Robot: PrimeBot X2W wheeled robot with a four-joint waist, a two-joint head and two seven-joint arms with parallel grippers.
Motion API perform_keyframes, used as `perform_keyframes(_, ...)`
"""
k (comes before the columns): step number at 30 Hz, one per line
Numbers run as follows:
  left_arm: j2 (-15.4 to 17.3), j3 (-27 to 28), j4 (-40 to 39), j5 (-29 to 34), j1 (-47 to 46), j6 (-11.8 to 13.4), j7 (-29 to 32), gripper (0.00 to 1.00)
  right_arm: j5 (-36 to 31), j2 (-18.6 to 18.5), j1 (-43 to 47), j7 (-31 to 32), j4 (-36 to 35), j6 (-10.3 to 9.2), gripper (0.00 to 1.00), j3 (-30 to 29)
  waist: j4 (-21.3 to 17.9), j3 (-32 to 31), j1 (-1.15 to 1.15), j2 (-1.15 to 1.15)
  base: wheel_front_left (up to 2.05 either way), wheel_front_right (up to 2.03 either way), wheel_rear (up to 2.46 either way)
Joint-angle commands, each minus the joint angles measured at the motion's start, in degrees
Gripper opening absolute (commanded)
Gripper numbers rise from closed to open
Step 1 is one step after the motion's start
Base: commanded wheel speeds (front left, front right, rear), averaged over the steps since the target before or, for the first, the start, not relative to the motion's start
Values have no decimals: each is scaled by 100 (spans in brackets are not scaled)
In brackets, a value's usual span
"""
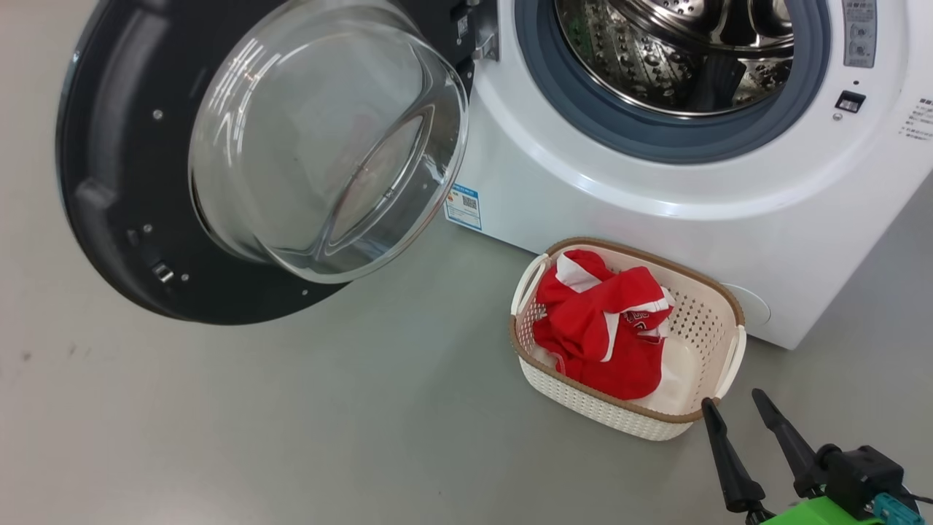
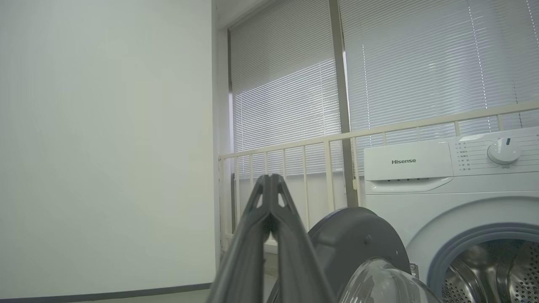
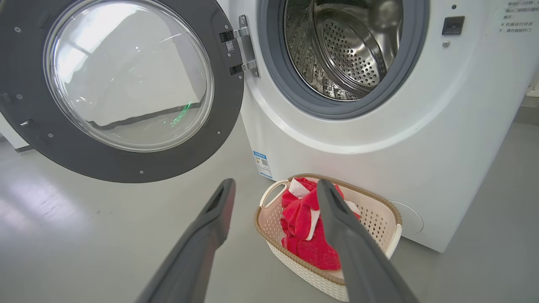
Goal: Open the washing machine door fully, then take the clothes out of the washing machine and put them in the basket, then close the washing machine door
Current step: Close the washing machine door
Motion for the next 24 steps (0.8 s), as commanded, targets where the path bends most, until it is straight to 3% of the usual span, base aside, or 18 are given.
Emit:
perform_keyframes(1,559,147,141,-122,-463,-32,-26,0,-74,-31,-2,-36,-186,37,100,51,-15,50,0,0,0,0,0)
perform_keyframes(5,1515,-185,1202,-960,-1234,-36,-26,0,-149,44,-2,-36,-278,37,100,-3,-161,285,0,0,0,0,0)
perform_keyframes(10,2120,-582,2459,-2242,-1866,-37,35,0,-208,21,-178,-36,-315,37,100,-1,-277,622,0,0,0,0,0)
perform_keyframes(15,2436,-856,3490,-3812,-2418,-38,902,0,-232,-10,-348,-36,-312,37,100,19,-357,846,0,0,0,0,0)
perform_keyframes(24,2802,-1176,4484,-5188,-2819,-38,2483,0,-243,-113,-559,-36,-316,37,100,91,-489,1156,0,0,0,0,0)
